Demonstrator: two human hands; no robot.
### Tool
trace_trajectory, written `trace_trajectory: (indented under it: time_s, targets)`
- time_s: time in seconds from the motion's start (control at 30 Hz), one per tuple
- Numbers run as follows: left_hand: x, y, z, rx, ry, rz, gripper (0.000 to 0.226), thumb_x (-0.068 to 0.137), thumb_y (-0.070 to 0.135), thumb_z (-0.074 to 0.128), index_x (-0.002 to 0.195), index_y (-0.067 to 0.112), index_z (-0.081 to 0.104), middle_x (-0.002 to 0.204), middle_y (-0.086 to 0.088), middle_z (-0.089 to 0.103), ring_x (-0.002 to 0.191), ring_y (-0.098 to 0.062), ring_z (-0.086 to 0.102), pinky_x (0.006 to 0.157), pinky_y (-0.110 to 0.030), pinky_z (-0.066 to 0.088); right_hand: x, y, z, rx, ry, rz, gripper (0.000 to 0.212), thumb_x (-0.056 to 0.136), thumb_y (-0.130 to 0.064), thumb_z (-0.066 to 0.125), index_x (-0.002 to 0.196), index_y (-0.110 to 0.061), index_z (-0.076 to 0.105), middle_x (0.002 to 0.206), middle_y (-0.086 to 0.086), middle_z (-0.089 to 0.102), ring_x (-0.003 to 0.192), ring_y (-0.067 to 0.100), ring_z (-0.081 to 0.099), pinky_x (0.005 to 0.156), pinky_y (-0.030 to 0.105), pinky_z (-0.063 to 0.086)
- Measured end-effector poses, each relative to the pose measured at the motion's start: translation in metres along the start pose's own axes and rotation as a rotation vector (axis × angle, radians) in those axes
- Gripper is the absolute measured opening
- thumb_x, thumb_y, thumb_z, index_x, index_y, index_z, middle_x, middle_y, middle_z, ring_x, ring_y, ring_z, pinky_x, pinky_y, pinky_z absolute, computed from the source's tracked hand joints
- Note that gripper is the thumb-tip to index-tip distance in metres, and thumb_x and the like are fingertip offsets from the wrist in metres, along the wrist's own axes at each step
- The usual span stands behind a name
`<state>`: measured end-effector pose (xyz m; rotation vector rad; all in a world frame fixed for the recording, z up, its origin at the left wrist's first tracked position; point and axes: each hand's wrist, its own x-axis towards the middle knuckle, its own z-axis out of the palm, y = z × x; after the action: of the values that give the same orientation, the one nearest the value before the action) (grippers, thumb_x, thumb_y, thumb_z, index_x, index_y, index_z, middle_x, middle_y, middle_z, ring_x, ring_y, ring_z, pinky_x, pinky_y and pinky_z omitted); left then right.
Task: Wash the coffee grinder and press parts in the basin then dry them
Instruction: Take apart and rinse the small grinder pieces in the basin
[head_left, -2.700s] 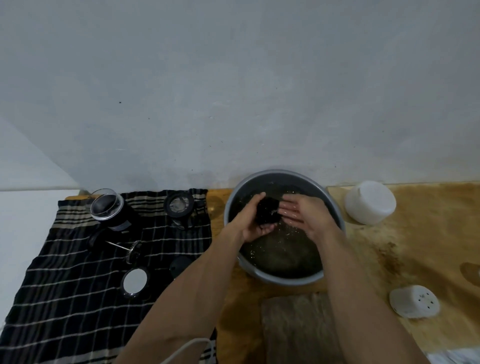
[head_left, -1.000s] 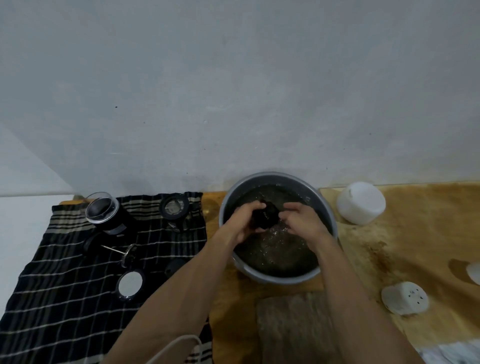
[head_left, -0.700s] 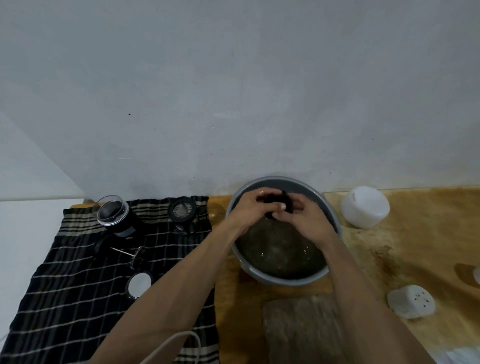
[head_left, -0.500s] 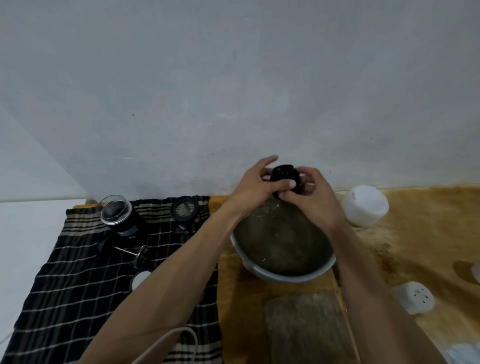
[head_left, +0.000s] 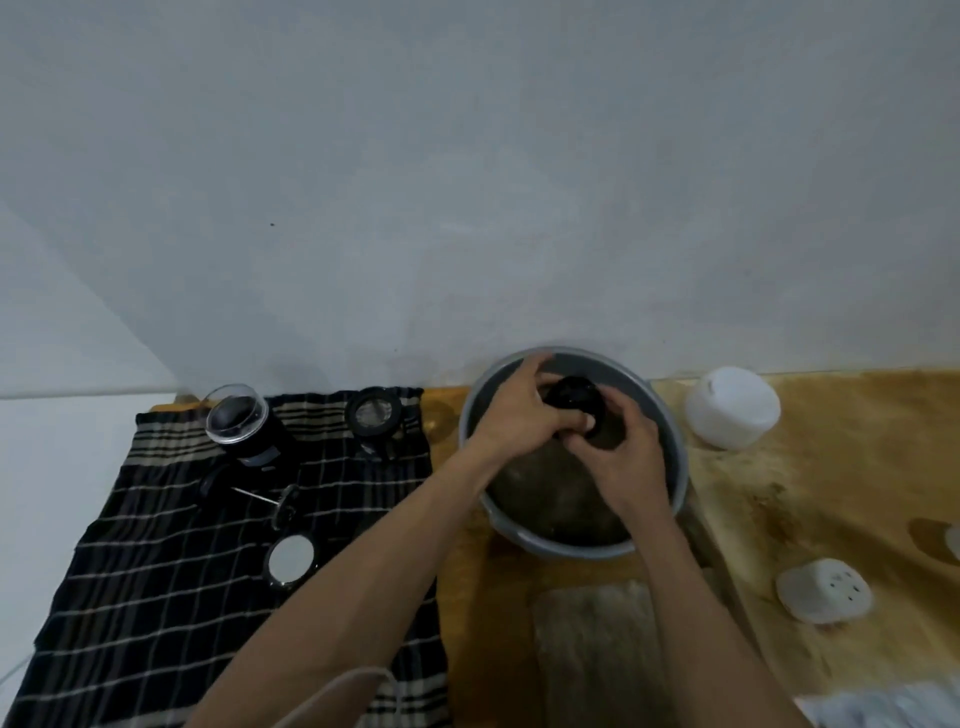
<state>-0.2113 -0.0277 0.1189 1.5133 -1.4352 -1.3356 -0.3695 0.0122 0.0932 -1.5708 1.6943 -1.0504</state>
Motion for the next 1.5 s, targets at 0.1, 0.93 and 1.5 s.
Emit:
trace_trajectory:
  time_s: [0.1,0.93,1.5]
  targets:
    - [-0.004,0.005,0.002,0.004,0.023,0.008,0.116,0.069,0.021,0.095,0.161,0.026,0.025,0.141,0.003,0.061,0.131,-0.013,0.054,0.106,-0.031,0.048,0.001,0.005,0.001,-0.031,0.006,-0.008,0.073,0.074,-0.03,0.084,0.138,-0.035,0.05,0.131,-0.012,0.058,0.129,0.014,0.048,0.108,0.036,0.043]
    - [-0.008,-0.005,0.007,-0.68,-0.06,-0.551,0.056,0.09,0.054,0.065,0.13,0.016,0.061,0.121,-0.018,0.067,0.093,-0.03,0.068,0.071,-0.038,0.06,0.009,-0.02,-0.006,-0.12,-0.113,0.019,0.083,0.072,-0.03,0.088,0.14,-0.032,0.041,0.138,-0.008,0.054,0.129,0.014,0.051,0.106,0.035,0.046]
    - [0.014,-0.013,0.008,-0.31,0.048,-0.246,0.025,0.088,0.013,0.079,0.11,0.003,0.078,0.107,-0.01,0.077,0.102,-0.027,0.072,0.099,-0.042,0.057,0.008,-0.003,-0.006,0.002,-0.122,0.029,0.084,0.072,-0.009,0.091,0.142,-0.022,0.046,0.134,-0.005,0.057,0.12,0.012,0.054,0.096,0.024,0.044]
